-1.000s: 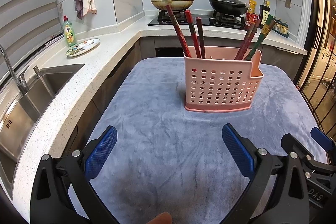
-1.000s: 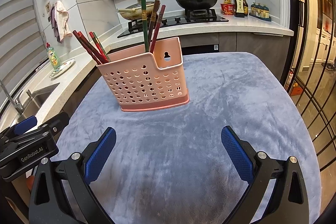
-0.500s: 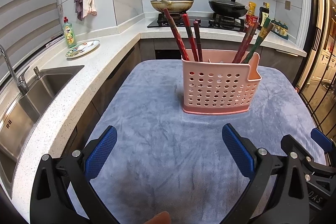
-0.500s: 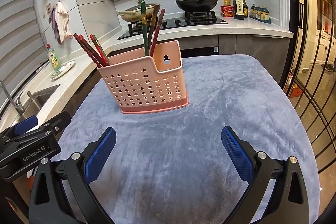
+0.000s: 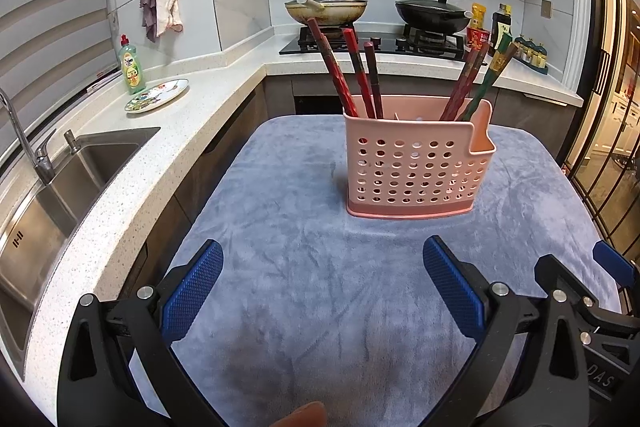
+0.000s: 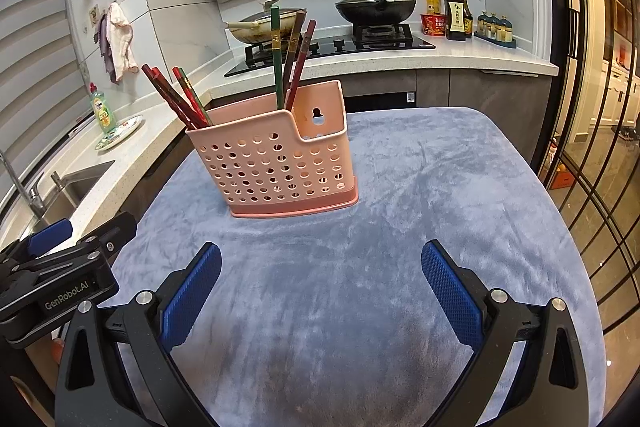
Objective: Organize utensils
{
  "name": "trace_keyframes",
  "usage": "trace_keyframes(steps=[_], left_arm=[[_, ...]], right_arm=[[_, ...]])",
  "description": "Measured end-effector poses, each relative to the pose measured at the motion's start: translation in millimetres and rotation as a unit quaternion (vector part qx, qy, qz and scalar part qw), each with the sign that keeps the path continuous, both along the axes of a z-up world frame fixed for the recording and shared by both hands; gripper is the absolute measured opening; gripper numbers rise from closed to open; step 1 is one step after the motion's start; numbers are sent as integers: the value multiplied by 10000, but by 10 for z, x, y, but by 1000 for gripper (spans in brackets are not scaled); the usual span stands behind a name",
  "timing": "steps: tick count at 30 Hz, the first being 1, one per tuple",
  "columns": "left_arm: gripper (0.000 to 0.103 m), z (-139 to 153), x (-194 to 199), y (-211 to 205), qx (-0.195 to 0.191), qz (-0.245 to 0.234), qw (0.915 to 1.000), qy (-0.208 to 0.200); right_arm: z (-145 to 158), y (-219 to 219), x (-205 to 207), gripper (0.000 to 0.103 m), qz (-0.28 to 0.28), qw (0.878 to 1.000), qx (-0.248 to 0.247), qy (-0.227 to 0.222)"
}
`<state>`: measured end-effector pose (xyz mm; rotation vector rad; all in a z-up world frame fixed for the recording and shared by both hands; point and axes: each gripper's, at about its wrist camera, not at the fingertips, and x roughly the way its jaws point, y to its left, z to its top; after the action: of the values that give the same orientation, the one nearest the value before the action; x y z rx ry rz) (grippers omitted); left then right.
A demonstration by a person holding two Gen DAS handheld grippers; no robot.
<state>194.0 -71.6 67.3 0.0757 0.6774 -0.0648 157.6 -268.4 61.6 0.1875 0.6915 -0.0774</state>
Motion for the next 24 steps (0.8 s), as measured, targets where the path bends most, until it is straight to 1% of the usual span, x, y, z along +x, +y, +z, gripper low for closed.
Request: trace_keyframes(steps=[4,14,24], left_arm=[[96,-3,3,0,-46,-20,10000,21],[96,-25,17,-43,16,-93,9999,115],[96,-61,57,-29,-20,28,9998,220]], right_arm=[[6,1,0,97,0,10000,-5,0],[15,-6,5,97,11,10000,-1,12],[-29,-39,50,97,4,10000,30,86]])
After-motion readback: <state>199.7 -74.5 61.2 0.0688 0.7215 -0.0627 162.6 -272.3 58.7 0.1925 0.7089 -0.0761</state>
